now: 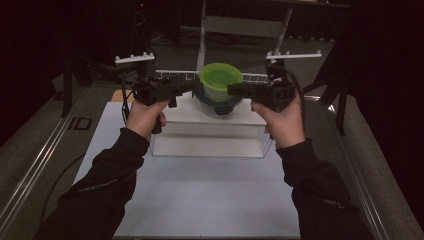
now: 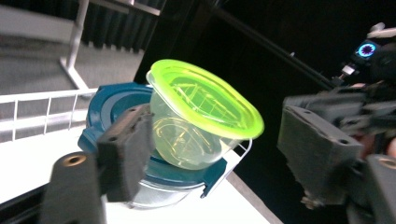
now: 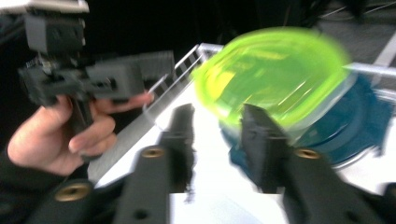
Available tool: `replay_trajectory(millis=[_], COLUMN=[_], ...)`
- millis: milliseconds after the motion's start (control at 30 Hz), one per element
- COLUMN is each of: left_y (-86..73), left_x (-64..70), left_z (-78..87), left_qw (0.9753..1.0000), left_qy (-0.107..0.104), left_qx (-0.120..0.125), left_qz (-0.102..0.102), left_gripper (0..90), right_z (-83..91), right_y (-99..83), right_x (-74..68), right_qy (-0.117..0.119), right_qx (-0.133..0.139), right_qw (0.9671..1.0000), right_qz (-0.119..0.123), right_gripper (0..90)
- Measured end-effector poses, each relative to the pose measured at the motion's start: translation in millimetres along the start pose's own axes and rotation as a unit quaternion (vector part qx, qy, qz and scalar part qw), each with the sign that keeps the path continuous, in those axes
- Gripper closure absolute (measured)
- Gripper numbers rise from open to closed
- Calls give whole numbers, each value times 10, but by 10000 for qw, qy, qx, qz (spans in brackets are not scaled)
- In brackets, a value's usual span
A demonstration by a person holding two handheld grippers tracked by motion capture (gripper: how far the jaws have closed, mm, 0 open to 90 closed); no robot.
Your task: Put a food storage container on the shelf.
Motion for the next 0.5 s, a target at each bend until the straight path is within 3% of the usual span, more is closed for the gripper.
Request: replay_trajectory(millis=[33,133,233,400,500], left_y=[-36,-161,-322,-602,-748], left_x=[11,33,47,60,67], left_z=[29,94,125,176,182], left_qw=[9999,9993,9989,9982,9978], left_qy=[36,173,239,265,291], left_qx=[78,190,160,264,200], left_qz=[-75,-258,-366,-459,-569], left_gripper=[171,130,24,14,14], right_z=[-56,-162,-268,-428,-482], right_y=[-89,-215,-289,-323,-305], right_x=[-25,-34,-2,99,163], right_qy=[61,121,108,-26,-101], right_qx=[-116,-241,-323,-368,-356], right_qw=[9999,9996,9994,9992,9991], right_qz=[47,21,-24,-124,-202], right_gripper=[752,891,898,898,898])
Point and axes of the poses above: each handheld gripper's, and its own axes: z roughly backward along the jaws, y roughly out of its top, x roughly to its right, the point moved 2 cm from there along -z, roughly forward along the jaws, and after that the axes turned 9 degrees about y, right-handed, at the moved point
